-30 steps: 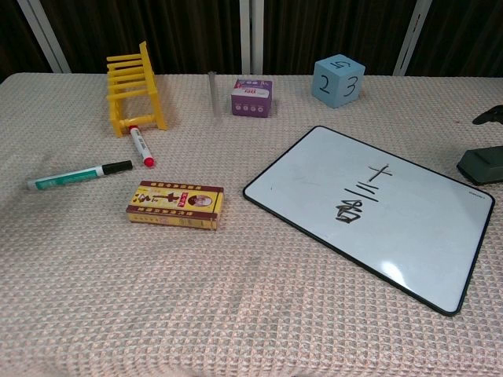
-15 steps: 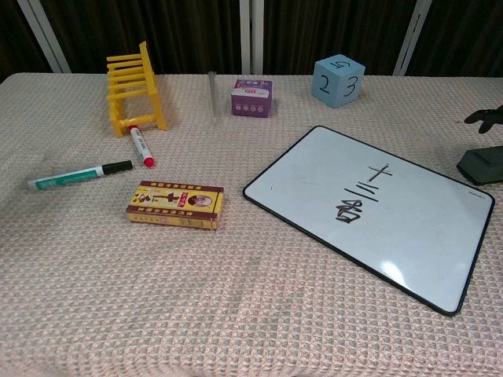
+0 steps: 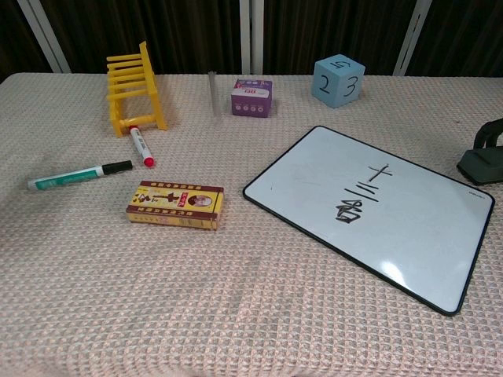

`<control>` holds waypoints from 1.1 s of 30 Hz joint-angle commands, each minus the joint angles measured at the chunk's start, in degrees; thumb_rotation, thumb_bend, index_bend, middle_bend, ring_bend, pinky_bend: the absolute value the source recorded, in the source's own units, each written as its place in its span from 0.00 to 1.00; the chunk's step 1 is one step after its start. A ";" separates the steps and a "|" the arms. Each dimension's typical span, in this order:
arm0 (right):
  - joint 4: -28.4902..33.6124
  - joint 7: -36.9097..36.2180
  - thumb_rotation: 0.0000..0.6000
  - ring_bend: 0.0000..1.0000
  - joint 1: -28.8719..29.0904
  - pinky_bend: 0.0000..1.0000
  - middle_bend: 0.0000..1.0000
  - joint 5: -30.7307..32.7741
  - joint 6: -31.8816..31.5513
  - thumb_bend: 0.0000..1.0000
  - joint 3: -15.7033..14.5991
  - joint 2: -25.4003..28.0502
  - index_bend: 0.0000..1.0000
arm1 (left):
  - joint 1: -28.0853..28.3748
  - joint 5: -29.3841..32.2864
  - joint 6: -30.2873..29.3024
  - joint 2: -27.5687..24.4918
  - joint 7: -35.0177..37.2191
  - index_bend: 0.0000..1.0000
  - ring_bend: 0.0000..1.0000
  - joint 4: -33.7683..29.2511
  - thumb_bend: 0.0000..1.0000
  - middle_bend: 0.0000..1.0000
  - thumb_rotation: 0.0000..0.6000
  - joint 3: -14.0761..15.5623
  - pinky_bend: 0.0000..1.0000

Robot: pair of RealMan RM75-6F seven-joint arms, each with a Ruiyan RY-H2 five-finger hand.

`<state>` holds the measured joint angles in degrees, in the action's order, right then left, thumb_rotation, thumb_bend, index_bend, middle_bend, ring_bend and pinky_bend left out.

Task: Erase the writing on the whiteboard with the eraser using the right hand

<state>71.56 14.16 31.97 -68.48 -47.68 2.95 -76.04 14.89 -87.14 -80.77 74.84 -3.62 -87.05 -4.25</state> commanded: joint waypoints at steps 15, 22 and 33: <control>-1.02 -7.51 1.00 0.51 -1.77 0.58 0.60 -11.02 -10.12 0.33 -0.67 -1.02 0.72 | -0.41 -0.09 -0.48 -0.14 1.41 0.11 0.09 0.66 0.00 0.07 0.79 0.43 0.21; -1.20 -14.89 1.00 0.61 -2.78 0.74 0.71 -23.58 -18.93 0.35 -4.66 -1.03 0.88 | -1.25 -0.62 -1.48 0.51 2.57 0.11 0.09 1.45 0.00 0.07 0.80 1.14 0.21; 5.83 -7.11 1.00 0.64 -3.39 0.78 0.74 -31.98 -19.52 0.35 -10.26 -0.25 0.92 | -2.12 -0.62 -2.56 -0.10 3.84 0.11 0.09 2.17 0.00 0.07 0.79 1.20 0.21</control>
<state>76.29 5.82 28.72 -99.35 -67.31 -6.46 -76.32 12.78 -87.75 -83.31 74.74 0.21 -84.89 -3.04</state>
